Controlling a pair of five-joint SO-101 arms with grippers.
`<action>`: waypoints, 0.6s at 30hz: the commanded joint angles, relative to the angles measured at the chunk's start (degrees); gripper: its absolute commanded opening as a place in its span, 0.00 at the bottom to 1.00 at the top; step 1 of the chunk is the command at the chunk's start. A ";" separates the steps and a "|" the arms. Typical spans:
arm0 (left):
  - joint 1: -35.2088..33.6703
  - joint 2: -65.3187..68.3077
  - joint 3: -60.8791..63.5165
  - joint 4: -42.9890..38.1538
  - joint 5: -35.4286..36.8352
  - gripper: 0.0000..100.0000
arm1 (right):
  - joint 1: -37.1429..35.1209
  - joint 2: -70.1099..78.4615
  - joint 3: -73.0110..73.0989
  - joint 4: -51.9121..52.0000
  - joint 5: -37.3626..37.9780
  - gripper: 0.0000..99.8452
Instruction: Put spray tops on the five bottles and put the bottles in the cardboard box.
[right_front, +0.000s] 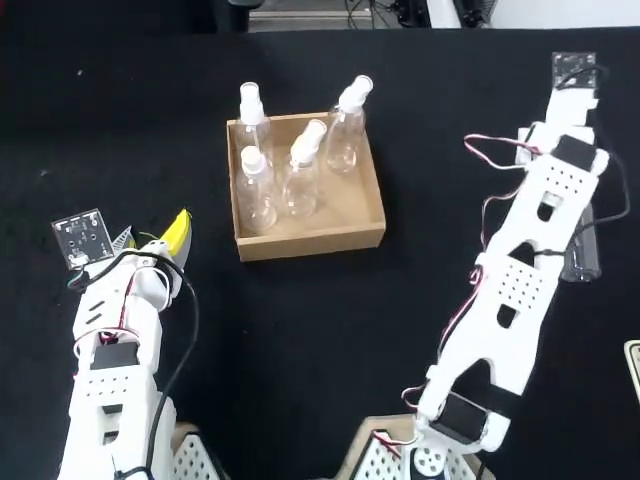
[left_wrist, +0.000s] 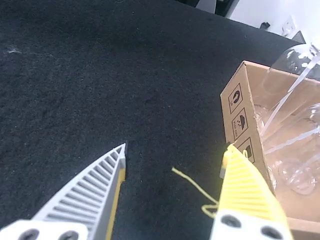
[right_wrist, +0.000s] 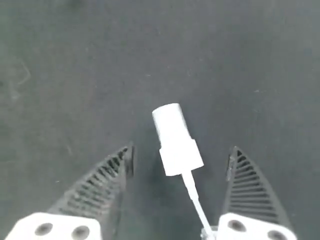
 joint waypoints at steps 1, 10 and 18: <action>0.57 -0.70 -0.48 -0.79 -0.62 0.29 | 0.00 0.22 -2.95 -3.69 2.02 0.25; 0.57 -0.79 -0.48 -0.79 -0.62 0.29 | 1.14 1.71 -2.86 -3.96 6.59 0.04; 0.57 -0.79 -0.48 -0.79 -0.62 0.29 | 4.31 -0.04 -4.79 4.92 7.30 0.01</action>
